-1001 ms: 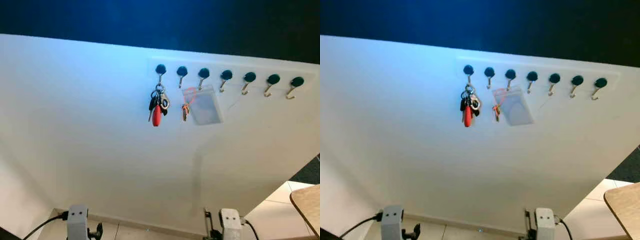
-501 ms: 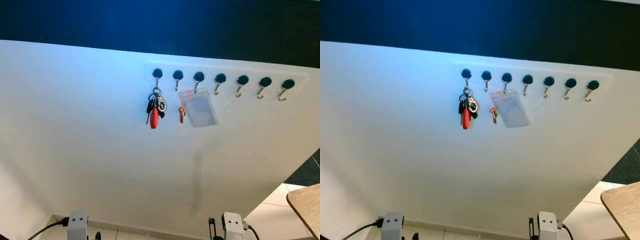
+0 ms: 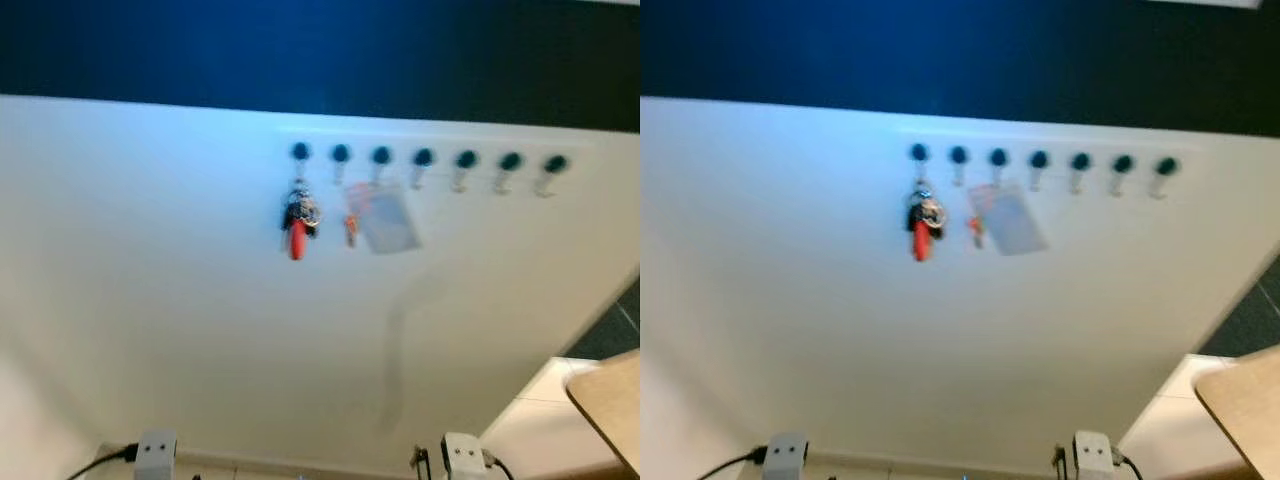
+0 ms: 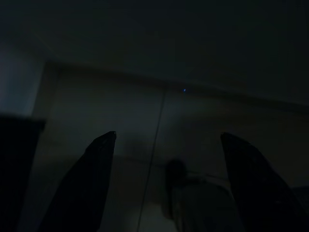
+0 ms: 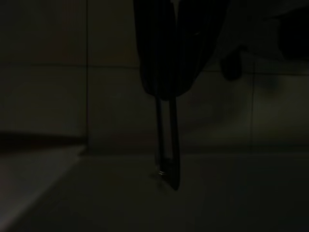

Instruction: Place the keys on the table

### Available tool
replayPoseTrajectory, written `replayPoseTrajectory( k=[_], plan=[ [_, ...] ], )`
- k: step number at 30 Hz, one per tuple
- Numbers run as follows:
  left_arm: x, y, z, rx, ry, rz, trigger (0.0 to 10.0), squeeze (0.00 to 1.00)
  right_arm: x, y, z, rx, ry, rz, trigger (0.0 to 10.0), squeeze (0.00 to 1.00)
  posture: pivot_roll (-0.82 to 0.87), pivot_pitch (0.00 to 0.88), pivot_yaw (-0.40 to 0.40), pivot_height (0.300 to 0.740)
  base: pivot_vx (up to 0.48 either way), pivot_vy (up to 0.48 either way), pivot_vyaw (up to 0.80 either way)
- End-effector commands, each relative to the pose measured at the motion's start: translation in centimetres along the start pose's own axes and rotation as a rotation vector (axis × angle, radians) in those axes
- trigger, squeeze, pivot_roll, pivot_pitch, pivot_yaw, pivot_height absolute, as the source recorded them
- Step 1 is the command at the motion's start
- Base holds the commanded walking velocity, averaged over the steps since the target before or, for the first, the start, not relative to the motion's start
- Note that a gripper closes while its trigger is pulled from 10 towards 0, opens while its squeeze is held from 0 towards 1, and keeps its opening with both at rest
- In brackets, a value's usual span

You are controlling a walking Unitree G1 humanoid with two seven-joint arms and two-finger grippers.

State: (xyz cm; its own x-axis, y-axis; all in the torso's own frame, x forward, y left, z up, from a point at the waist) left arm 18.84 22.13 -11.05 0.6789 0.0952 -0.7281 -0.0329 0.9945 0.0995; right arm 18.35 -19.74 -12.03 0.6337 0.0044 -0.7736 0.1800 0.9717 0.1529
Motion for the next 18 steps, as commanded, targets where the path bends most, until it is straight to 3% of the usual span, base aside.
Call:
replayPoseTrajectory(
  k=[1,12,18],
  plan=[
    [0.1,-0.4,0.3,0.004,-0.013,-0.016,10.0,0.00,-0.1,-0.1,-0.4,-0.004,0.011,0.002,10.0,0.00,0.02,0.000,0.000,0.740,0.000,0.000,-0.80],
    [0.0,0.5,0.3,-0.024,-0.029,0.018,10.0,0.00,0.1,0.8,0.1,0.001,-0.011,0.041,10.0,0.00,0.03,0.000,-0.004,0.740,0.000,0.000,-0.80],
    [-0.1,0.6,0.2,-0.061,-0.041,0.023,10.0,0.00,0.3,1.8,0.3,-0.034,-0.004,0.090,10.0,0.00,0.05,0.000,-0.027,0.740,0.000,0.000,-0.09]
  ],
)
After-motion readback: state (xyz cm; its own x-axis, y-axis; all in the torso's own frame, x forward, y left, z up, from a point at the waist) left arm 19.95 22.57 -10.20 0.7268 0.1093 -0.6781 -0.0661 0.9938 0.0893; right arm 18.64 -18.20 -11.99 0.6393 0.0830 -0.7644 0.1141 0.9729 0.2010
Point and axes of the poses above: a point about 5 cm out from each wrist's last joint towards the gripper, its own x axis pointing out of the wrist towards the gripper, its own z axis along the axis of the wrist's last joint, y = z × x, the point moved 4 cm from there along x, pointing out of the wrist towards the gripper, and after that the axes turned 7 degrees about x, right-handed, at the moved point
